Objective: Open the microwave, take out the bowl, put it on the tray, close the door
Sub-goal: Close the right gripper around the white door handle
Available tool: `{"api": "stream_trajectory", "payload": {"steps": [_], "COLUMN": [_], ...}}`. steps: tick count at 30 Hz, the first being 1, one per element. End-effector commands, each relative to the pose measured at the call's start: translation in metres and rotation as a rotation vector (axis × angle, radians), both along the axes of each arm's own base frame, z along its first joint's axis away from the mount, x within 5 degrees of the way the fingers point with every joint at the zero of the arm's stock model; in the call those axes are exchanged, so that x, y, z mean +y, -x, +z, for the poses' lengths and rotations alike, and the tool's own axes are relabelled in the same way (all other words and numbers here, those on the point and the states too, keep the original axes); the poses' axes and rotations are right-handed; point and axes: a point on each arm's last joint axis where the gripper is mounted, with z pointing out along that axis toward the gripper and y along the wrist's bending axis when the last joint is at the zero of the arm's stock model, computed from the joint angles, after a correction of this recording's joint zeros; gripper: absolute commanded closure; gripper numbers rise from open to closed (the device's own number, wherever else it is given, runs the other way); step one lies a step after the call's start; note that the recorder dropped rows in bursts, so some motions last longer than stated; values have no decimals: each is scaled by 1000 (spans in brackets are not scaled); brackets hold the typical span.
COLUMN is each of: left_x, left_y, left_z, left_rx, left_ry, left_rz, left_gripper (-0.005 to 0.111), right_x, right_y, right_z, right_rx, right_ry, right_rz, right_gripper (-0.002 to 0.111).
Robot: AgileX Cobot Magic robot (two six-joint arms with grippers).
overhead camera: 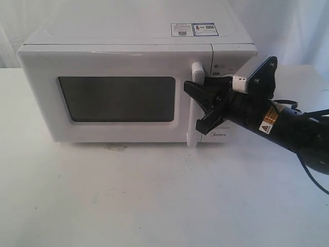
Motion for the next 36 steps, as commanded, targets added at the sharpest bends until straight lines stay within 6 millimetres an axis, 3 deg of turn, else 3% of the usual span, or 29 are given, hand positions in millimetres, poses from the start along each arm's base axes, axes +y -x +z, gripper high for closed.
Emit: {"api": "stream_trajectory", "payload": {"steps": [1, 22, 36], "left_x": [0, 0, 0], "left_y": [0, 0, 0], "left_z": [-1, -1, -1], "left_rx": [1, 1, 1], "left_ry": [11, 11, 11], "left_rz": [1, 1, 1], "left_gripper": [107, 107, 107], "right_x": [6, 38, 45], "right_y": [-4, 21, 36], "right_z": [-2, -10, -6], "right_rx": [112, 155, 168], "right_ry": [-82, 31, 88], "right_rz": [57, 337, 467], "right_gripper": [108, 108, 108]}}
